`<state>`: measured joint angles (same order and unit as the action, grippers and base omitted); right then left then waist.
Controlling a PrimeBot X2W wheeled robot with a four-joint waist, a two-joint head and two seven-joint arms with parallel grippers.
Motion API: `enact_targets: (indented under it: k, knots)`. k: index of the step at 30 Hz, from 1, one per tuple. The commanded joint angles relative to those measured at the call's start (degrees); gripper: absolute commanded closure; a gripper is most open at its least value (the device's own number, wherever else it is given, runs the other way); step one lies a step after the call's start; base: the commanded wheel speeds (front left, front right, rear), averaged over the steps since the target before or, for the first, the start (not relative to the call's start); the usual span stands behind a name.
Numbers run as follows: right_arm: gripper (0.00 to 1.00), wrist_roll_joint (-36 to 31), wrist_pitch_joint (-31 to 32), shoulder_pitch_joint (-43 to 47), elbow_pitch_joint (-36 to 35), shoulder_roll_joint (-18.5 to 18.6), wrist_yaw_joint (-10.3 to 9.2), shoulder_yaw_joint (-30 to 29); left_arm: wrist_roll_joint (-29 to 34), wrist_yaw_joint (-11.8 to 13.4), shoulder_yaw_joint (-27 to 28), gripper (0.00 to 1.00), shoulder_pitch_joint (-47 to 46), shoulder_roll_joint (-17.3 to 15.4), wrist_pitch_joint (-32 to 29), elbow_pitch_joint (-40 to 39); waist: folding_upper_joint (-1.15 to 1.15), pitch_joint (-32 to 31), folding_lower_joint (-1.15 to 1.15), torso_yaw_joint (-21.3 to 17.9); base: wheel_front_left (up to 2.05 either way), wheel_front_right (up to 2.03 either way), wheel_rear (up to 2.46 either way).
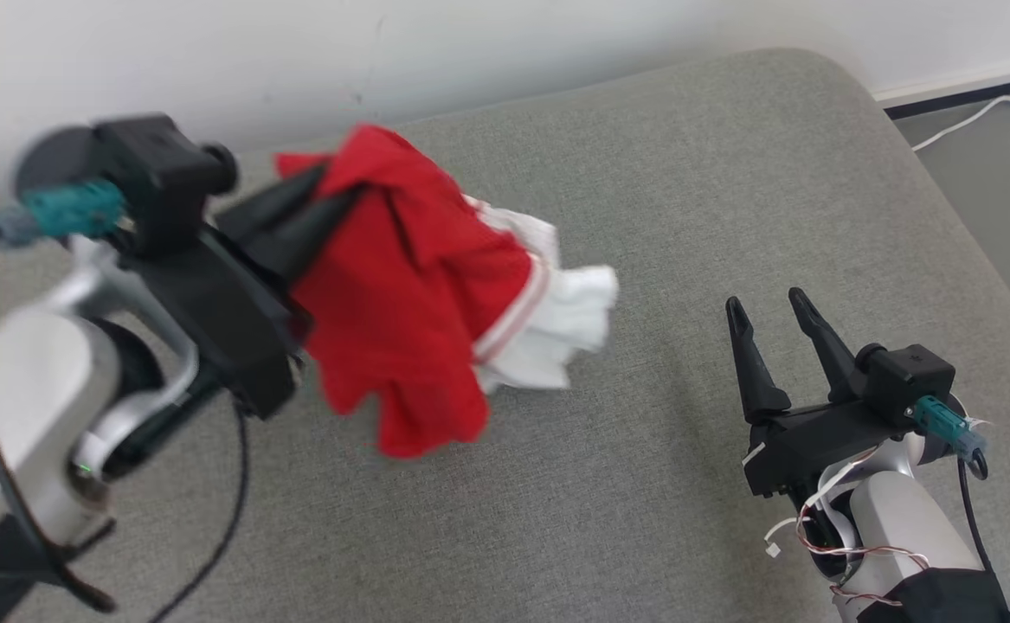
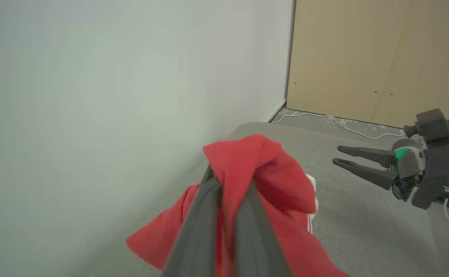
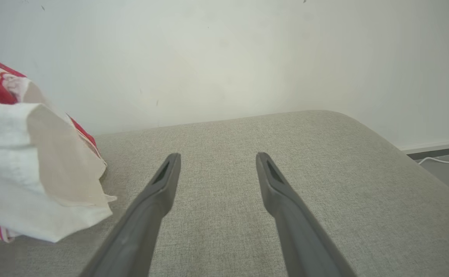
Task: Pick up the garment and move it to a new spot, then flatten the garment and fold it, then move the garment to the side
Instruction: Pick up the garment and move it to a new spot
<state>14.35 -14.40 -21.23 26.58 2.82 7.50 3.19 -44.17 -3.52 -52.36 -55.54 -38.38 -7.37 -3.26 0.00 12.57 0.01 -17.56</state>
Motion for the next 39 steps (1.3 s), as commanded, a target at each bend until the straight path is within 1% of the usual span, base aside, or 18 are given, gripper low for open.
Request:
enact_targets:
  k: [1, 5, 6, 7, 8, 9, 10, 11, 13, 16, 18, 19, 20, 21, 24, 28, 34, 39]
  knots:
    - [0.00, 0.47, -0.43, -0.98, 0.07, 0.13, -0.02, -0.43, -0.31, 0.87, -0.80, 1.00, 2.23, 1.57, 1.54, 0.38, 0.00, 0.68, -0.01, 0.39, 0.00, 0.00, 0.00]
    - [0.00, 0.75, -0.67, -1.20, 0.25, 0.18, -0.02, 0.02, -0.23, 2.03, -2.43, 1.00, 6.25, 3.88, 4.29, 4.94, 0.00, 0.95, -0.01, 1.46, 0.00, 0.00, 0.00]
    - [0.00, 0.39, -0.72, -0.75, 0.59, 0.15, -0.02, -0.04, 0.17, 3.55, -2.39, 1.00, 8.78, 4.26, 7.00, 8.85, 0.00, 0.63, -0.01, 2.41, 0.00, 0.00, 0.00]
    - [0.00, 0.14, -0.74, -0.56, 0.78, 0.16, -0.02, -0.15, 0.28, 4.03, -2.68, 1.00, 9.88, 4.63, 7.87, 10.32, 0.00, 0.43, -0.01, 2.80, 0.00, 0.00, 0.00]
    - [0.00, -0.53, -0.77, -0.23, 1.13, 0.17, -0.02, -0.29, 2.16, 5.46, -3.47, 1.00, 11.81, 5.39, 10.63, 14.60, 0.00, -0.23, -0.01, 3.92, 0.00, 0.00, 0.00]
    - [0.00, -0.53, -0.77, -0.23, 1.13, 0.17, -0.02, -0.29, 2.16, 5.46, -3.47, 1.00, 11.81, 5.39, 10.63, 14.60, 0.00, -0.23, -0.01, 3.92, 0.00, 0.00, 0.00]
    - [0.00, -1.04, -0.77, -0.26, 1.18, 0.14, -0.02, -0.27, 1.09, 5.61, -3.50, 1.00, 13.33, 7.13, 12.52, 16.98, 0.00, -0.58, -0.01, 4.75, 0.00, 0.00, 0.00]
    - [0.00, -1.04, -0.77, -0.26, 1.18, 0.14, -0.02, -0.27, 1.09, 5.61, -3.50, 1.00, 13.33, 7.13, 12.52, 16.98, 0.00, -0.58, -0.01, 4.75, 0.00, 0.00, 0.00]
    - [0.00, -1.36, -0.59, -0.37, 1.22, 0.16, -0.02, -0.01, 0.76, 5.05, -3.86, 1.00, 14.49, 8.24, 13.97, 19.85, 0.00, -1.00, -0.01, 5.46, 0.00, 0.00, 0.00]
    - [0.00, -1.70, -0.25, -0.30, 1.14, 0.17, -0.02, 0.11, -0.25, 3.52, -4.54, 1.00, 15.80, 10.62, 15.74, 23.78, 0.00, -1.56, -0.01, 6.43, 0.00, 0.00, 0.00]
    - [0.00, -2.01, 0.06, -0.01, 1.05, 0.17, -0.02, 0.04, -0.91, 3.12, -4.44, 1.00, 16.31, 12.40, 17.21, 26.20, 0.00, -2.08, -0.01, 7.11, 0.00, 0.00, 0.00]
    - [0.00, -2.07, 0.12, 0.15, 0.98, 0.16, -0.02, 0.04, -0.53, 3.28, -4.70, 0.64, 16.47, 12.76, 17.61, 27.60, 0.00, -2.34, -0.01, 7.36, 0.00, 0.00, 0.00]
    - [0.00, -2.22, 0.27, 0.30, 0.97, 0.18, -0.02, -0.04, 0.27, 3.86, -5.03, 0.15, 16.31, 13.06, 18.05, 29.01, 0.00, -2.65, -0.01, 7.68, 0.00, 0.00, 0.00]
    - [0.00, -2.26, 0.42, 0.40, 0.93, 0.15, -0.02, 0.05, 0.38, 4.18, -4.98, 0.00, 16.28, 13.67, 18.55, 29.93, 0.00, -2.90, -0.01, 7.88, 0.00, 0.00, 0.00]
    - [0.00, -2.29, 0.57, 0.97, 1.00, 0.19, -0.02, 0.04, -0.05, 3.97, -4.40, 0.00, 17.01, 14.96, 20.02, 31.68, 0.00, -3.90, -0.01, 8.48, 0.00, 0.00, 0.00]
    - [0.00, -2.31, 0.69, 2.01, 0.99, 0.17, -0.02, -0.31, 0.37, 5.27, -2.55, 0.00, 18.17, 15.53, 21.77, 30.89, 0.00, -5.13, -0.01, 9.23, 0.00, 0.00, 0.00]
    - [0.00, -2.32, 1.07, 3.31, 0.63, 0.18, -0.02, -0.86, 3.15, 8.84, 1.53, 0.00, 21.36, 15.91, 22.62, 25.14, 0.00, -6.43, -0.01, 10.40, 0.00, 0.00, 0.00]
    - [0.00, -2.47, 1.25, 4.01, 0.17, 0.17, -0.02, -1.10, 7.10, 11.77, 6.06, 0.00, 26.75, 16.37, 22.57, 19.22, 0.00, -7.28, -0.01, 11.26, 0.00, 0.00, 0.00]
